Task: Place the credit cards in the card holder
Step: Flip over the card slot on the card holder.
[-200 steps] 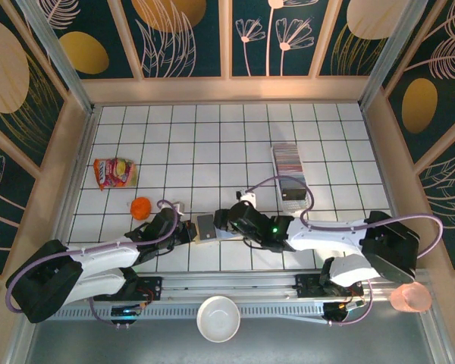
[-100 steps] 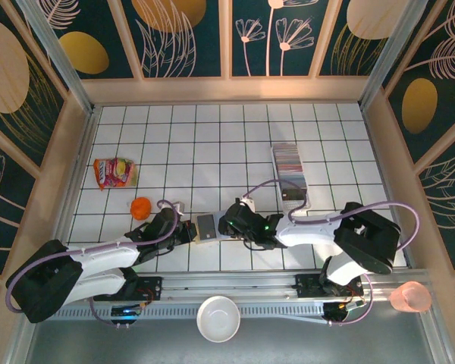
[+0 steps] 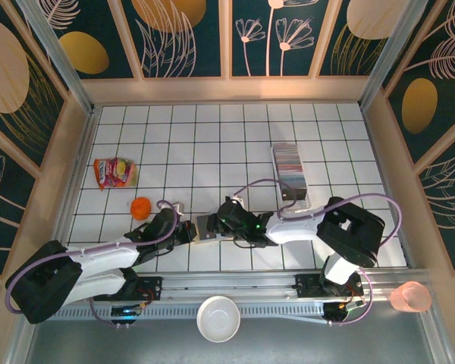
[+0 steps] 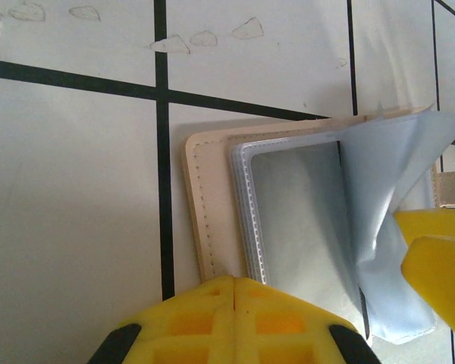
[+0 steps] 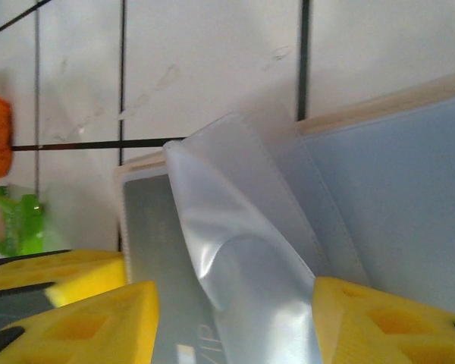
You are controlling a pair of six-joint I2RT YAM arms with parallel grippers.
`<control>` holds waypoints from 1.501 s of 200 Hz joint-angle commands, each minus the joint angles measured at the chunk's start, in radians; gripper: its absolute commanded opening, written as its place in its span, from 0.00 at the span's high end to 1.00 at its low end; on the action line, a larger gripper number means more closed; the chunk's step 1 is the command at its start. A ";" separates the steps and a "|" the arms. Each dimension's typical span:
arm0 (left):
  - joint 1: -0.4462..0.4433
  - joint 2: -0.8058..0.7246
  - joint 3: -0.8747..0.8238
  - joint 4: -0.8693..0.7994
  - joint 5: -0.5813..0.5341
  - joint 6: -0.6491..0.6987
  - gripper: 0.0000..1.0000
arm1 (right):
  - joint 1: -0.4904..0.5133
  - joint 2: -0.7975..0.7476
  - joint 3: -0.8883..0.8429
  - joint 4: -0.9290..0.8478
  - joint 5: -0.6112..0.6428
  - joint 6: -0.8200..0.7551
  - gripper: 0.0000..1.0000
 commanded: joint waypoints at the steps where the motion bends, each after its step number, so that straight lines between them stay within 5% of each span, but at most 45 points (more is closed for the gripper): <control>1: -0.006 -0.006 -0.021 -0.042 -0.014 -0.002 0.97 | 0.012 0.029 -0.023 0.149 -0.073 0.056 0.44; 36: -0.006 -0.011 -0.022 -0.047 -0.014 -0.002 0.97 | 0.023 0.027 -0.046 0.272 -0.076 0.079 0.45; 127: -0.006 -0.040 -0.027 -0.063 -0.026 -0.008 0.96 | 0.080 -0.044 0.054 0.084 0.078 -0.035 0.44; 300: -0.006 -0.376 -0.066 -0.263 -0.122 -0.098 0.91 | 0.075 0.107 0.113 0.397 -0.076 -0.065 0.45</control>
